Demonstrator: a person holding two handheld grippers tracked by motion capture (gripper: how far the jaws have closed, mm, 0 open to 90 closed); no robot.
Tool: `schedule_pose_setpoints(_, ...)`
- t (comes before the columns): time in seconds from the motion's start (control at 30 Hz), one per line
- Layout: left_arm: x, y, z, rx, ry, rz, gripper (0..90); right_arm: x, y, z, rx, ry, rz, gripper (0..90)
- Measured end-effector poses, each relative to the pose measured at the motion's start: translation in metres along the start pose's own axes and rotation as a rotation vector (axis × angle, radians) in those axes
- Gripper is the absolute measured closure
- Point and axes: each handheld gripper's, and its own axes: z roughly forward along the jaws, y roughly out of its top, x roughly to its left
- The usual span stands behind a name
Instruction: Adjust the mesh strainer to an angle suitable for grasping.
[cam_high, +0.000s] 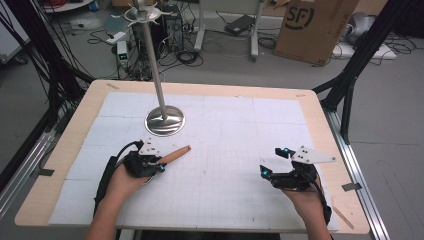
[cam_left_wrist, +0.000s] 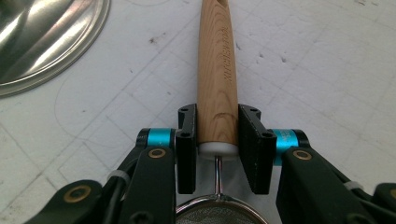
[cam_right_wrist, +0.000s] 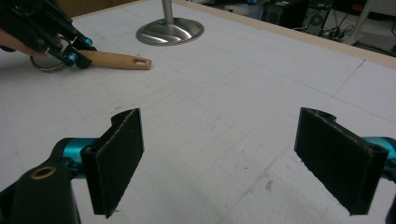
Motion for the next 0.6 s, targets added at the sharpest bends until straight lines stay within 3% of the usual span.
schedule_pose_setpoints(0.33, 0.0039, 0.0006, 0.0012, 0.012, -0.004, -0.017, 67.6, 0.0007, 0.0006, 0.0016, 0.004, 0.004, -0.001, 14.7)
schedule_pose_setpoints(0.47, 0.0053, 0.0029, 0.0018, 0.029, -0.012, -0.032, 67.5, 0.0025, 0.0020, 0.0021, -0.002, 0.008, 0.001, 14.8)
schedule_pose_setpoints(0.6, 0.0062, 0.0083, 0.0027, 0.069, -0.015, -0.021, 66.9, 0.0031, 0.0022, 0.0029, -0.002, 0.014, 0.001, 14.7)
